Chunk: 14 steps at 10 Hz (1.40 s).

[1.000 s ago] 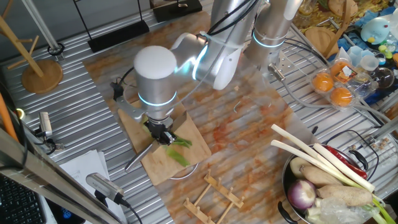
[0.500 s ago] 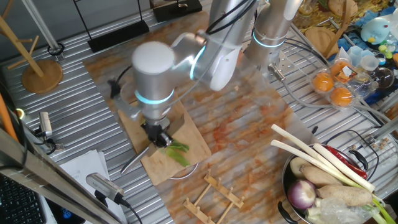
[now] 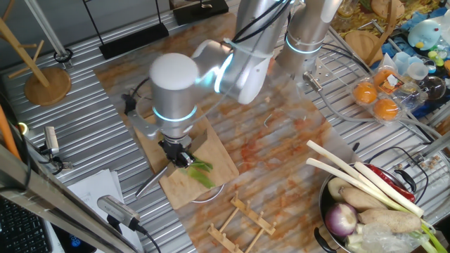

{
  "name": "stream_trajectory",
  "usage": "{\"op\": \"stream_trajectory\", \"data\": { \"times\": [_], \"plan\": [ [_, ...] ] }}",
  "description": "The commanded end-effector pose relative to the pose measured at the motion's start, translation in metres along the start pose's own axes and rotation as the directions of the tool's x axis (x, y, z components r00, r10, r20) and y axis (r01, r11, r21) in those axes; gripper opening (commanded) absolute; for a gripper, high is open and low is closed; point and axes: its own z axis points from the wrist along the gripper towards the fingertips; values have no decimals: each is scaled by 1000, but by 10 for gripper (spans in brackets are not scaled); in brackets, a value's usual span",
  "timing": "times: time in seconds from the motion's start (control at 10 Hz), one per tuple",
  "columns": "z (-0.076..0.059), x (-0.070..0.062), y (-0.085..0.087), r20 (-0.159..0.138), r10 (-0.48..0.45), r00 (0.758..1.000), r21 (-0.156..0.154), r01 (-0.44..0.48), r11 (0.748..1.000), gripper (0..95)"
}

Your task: Chop the scallions

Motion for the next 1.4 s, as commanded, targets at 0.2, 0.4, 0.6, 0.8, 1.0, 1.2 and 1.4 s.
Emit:
{"op": "stream_trajectory", "data": {
  "times": [0.2,0.4,0.6,0.8,1.0,1.2,1.4],
  "plan": [
    [16,23,3,-11,-26,1000,76,27,997,0],
    [13,32,1,-10,-37,999,73,38,997,0],
    [13,35,2,-42,-22,999,54,24,998,0],
    [18,40,2,-17,-23,1000,56,24,998,0],
    [12,32,1,8,-29,1000,41,29,999,0],
    [6,25,1,14,-32,999,24,32,999,0],
    [5,17,1,32,-30,999,17,29,999,0]
  ]
}}
